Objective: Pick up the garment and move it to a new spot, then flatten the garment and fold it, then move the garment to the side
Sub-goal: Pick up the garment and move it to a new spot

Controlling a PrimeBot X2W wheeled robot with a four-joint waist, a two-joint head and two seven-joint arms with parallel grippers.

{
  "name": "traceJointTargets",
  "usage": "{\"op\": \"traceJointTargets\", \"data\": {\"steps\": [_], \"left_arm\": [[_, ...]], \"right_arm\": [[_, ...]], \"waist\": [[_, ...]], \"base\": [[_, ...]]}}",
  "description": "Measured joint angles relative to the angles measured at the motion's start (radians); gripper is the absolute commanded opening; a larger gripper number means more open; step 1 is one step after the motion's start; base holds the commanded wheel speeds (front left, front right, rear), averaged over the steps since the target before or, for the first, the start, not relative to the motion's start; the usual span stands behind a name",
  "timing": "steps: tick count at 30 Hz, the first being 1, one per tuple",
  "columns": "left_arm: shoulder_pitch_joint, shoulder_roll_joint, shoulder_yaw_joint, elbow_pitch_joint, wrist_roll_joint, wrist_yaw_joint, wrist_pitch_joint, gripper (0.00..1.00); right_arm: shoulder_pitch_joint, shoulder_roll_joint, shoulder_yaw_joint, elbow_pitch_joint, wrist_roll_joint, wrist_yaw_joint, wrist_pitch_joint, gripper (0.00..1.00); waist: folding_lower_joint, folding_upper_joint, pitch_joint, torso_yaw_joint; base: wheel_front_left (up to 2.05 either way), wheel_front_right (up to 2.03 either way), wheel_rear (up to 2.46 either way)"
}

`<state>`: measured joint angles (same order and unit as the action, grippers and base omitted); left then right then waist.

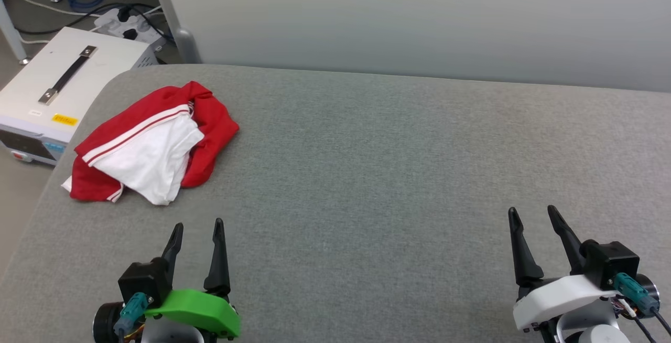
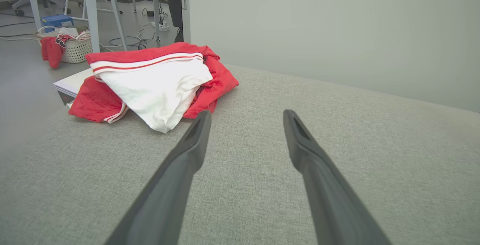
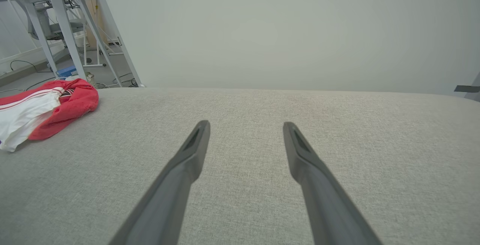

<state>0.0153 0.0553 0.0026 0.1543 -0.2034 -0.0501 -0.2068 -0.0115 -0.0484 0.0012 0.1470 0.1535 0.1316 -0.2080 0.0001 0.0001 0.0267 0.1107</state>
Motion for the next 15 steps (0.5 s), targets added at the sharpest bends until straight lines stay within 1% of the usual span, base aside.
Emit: {"op": "traceJointTargets", "data": {"steps": [15], "left_arm": [[-0.012,0.0,0.004,0.019,-0.015,-0.013,-0.032,1.0]], "right_arm": [[-0.016,0.001,0.065,0.043,0.029,0.0,-0.032,1.0]], "waist": [[0.0,0.0,0.014,0.183]], "base": [[0.0,0.0,0.0]]}}
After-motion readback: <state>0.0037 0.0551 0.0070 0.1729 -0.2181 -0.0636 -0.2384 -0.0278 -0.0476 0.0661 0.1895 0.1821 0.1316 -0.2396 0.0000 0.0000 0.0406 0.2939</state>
